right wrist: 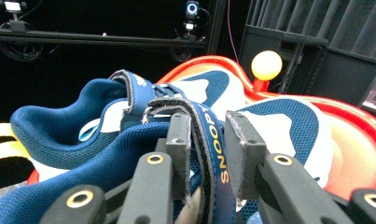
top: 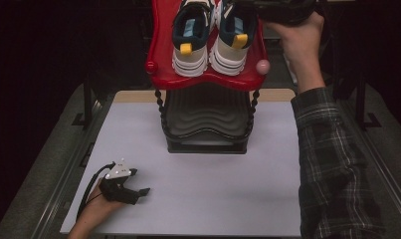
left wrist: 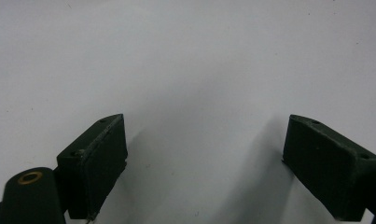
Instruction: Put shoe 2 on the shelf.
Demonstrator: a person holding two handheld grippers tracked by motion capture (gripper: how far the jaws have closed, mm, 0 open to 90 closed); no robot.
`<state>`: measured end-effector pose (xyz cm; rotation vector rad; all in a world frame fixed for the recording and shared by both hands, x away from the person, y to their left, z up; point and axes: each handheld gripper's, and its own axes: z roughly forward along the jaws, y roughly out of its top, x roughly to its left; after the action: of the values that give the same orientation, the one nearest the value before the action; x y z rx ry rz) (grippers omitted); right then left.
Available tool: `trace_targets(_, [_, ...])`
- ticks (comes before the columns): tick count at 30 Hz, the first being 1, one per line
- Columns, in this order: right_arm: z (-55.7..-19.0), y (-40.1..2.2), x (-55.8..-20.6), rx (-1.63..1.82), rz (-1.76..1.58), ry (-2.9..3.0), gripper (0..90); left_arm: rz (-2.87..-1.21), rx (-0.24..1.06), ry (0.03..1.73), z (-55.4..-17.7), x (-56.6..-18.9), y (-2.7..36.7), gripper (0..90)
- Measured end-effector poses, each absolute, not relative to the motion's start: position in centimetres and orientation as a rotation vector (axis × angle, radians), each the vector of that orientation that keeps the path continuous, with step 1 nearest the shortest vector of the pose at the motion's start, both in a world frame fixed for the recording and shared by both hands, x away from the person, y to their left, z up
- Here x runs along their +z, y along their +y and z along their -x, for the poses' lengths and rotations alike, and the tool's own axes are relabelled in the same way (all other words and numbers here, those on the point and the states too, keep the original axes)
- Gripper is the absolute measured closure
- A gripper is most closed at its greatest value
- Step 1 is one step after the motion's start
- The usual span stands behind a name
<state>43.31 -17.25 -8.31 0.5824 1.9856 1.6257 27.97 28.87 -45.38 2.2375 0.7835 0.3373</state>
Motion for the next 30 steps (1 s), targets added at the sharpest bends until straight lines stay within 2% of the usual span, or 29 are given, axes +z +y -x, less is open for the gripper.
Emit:
trace_targets(7, [-43.2,-17.0,-8.8,1.663,-0.622,2.012,66.0,-2.237,0.337,0.784,-28.0,-45.4,28.9,12.8])
trace_targets(11, [-43.1,-17.4,-8.5,1.692,-0.666,2.027,48.7,-2.238,0.338,0.784,-28.0,-45.4,28.9,12.9])
trace_targets(14, [-42.5,-18.0,-8.2,1.701,-0.673,2.021,42.6,-2.239,0.338,0.783,-28.0,-45.4,28.9,12.9])
trace_targets(21, [-40.8,-19.6,-8.1,1.685,-0.675,2.049,34.3,-2.238,0.338,0.783,-28.0,-45.4,28.9,12.9])
trace_targets(30, [-38.4,-22.5,-10.1,1.658,-0.713,2.069,31.2,-2.236,0.340,0.785,-27.9,-45.4,28.8,12.9])
